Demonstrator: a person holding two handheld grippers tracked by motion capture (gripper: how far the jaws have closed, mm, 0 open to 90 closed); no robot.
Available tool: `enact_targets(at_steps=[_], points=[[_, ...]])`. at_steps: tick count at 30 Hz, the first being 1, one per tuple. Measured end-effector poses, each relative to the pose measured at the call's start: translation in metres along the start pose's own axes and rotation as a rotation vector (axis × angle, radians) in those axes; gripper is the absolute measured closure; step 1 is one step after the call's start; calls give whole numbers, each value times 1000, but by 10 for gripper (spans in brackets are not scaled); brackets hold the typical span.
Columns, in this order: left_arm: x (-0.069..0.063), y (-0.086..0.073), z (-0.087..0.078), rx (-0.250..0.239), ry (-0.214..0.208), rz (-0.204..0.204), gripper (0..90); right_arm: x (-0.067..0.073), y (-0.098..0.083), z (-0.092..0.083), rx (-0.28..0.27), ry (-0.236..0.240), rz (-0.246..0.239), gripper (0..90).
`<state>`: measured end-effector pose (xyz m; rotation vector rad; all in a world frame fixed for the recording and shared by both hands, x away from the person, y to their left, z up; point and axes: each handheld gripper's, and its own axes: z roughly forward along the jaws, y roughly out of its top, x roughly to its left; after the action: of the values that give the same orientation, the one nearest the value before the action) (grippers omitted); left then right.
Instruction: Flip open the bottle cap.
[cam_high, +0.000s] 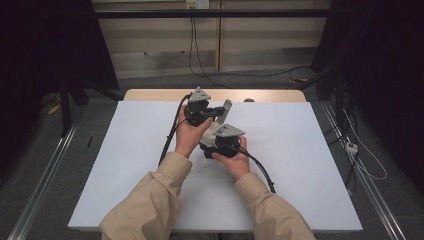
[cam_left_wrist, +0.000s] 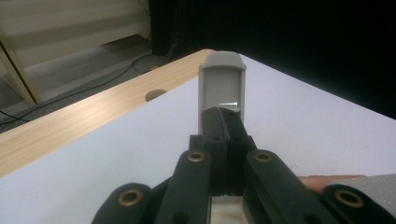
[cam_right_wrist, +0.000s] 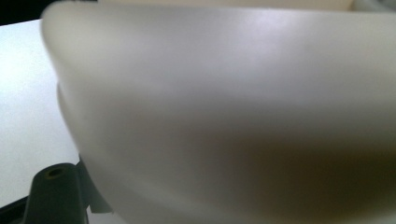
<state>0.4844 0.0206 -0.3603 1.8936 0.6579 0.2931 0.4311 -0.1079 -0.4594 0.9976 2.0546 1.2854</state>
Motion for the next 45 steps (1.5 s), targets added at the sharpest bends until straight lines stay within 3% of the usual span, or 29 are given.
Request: enact_targets(at_steps=[45], points=[[4,1,11,35,-29,-3,900,-1,0,0,3,7,1,179]])
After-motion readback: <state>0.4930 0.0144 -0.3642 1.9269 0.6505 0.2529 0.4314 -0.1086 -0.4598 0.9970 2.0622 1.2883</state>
